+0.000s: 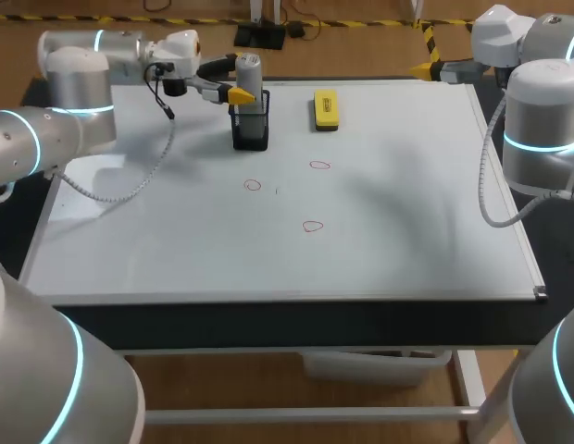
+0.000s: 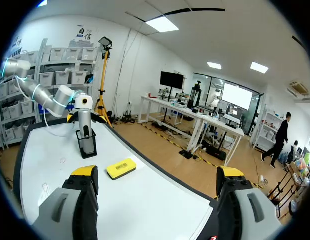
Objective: Pick up the inspection probe, press it on each red-marked spot on the whiteboard one by one, put down the probe, pick up the eraser, and wipe off all the red marks.
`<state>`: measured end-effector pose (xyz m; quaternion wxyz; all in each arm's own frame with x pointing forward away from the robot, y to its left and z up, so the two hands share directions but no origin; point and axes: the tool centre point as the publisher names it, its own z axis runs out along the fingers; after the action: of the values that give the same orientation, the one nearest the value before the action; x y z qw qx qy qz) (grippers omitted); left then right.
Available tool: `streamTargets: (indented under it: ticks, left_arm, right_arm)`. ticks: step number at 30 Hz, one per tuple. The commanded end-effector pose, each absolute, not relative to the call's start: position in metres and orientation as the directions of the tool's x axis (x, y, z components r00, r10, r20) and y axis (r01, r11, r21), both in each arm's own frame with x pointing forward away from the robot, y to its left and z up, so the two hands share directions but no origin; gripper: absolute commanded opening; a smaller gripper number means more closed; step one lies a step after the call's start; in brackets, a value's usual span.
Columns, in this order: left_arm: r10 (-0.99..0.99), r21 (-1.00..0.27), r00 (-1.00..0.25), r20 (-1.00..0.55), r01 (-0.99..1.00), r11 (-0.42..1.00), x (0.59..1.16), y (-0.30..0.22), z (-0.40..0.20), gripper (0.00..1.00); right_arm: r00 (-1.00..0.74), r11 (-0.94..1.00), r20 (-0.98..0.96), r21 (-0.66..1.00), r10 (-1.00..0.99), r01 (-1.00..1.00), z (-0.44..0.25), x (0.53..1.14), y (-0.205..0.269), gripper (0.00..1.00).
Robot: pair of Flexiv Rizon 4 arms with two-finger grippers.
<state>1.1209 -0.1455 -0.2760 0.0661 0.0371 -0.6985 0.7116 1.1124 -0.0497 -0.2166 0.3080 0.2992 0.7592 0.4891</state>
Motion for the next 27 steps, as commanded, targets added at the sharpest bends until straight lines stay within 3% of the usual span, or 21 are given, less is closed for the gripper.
streamTargets:
  ticks: [1, 27]
  left_arm:
    - [0.037, -0.989, -0.989, 0.145, -0.146, -0.014, 1.121, -0.154, -0.277, 1.00]
    - [0.010, -0.989, -0.989, 0.147, -0.147, -0.001, 1.120, -0.168, -0.279, 1.00]
  right_arm:
    - [-0.633, 0.344, -0.174, 0.926, 0.755, 0.155, -0.216, 1.113, -0.050, 1.00]
    - [-0.633, 0.344, -0.174, 0.926, 0.755, 0.155, -0.216, 1.113, -0.050, 1.00]
